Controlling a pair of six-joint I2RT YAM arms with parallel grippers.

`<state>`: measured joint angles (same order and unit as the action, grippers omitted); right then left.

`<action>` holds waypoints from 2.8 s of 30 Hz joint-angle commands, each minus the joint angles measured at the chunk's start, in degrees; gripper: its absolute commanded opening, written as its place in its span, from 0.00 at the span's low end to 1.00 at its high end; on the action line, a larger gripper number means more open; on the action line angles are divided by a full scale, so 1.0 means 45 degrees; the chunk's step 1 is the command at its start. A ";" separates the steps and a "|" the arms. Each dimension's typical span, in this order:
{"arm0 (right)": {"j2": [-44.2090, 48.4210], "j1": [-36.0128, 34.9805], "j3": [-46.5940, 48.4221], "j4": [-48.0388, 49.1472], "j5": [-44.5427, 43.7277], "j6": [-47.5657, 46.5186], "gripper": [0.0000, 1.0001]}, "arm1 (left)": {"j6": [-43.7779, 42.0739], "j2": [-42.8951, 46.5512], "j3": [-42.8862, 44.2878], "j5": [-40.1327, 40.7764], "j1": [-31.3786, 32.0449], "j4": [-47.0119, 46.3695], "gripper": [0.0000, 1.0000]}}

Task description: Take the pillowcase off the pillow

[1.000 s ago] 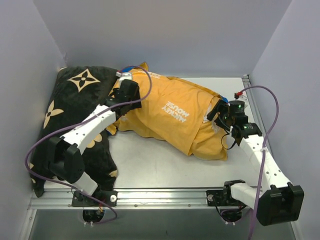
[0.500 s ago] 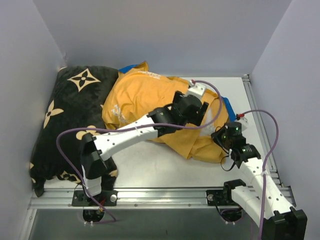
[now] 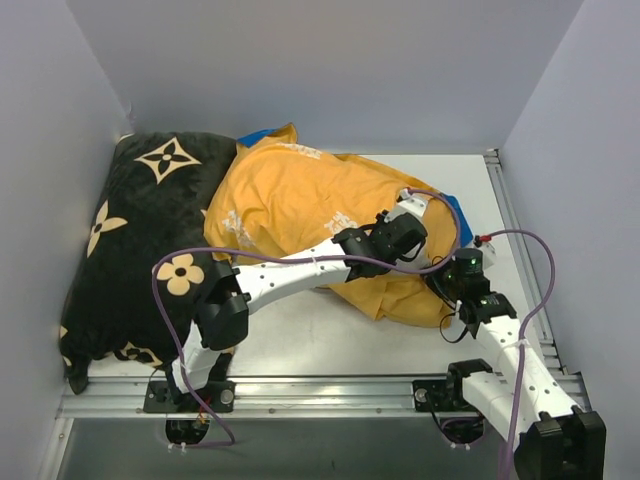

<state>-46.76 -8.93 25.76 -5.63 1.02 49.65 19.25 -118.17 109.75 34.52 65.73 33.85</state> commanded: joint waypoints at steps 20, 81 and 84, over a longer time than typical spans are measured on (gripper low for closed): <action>-0.5839 -0.0398 0.4609 0.0822 0.1475 -0.2693 0.06 | 0.1719 0.4230 -0.5679 -0.0228 -0.6288 -0.1018 0.00; -0.3282 -0.0086 -0.1215 0.6489 0.3604 -0.0700 0.29 | 0.0605 -0.2393 0.2291 -0.0523 -0.2166 0.2069 0.10; -0.2735 -0.0223 -0.0629 0.4946 0.3213 -0.1246 0.34 | 0.0723 -0.2295 0.2309 -0.0582 -0.2244 0.2011 0.00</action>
<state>-61.69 -9.08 19.29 26.33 17.56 47.79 22.46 -127.96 120.33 28.21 58.59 40.45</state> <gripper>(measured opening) 0.334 0.026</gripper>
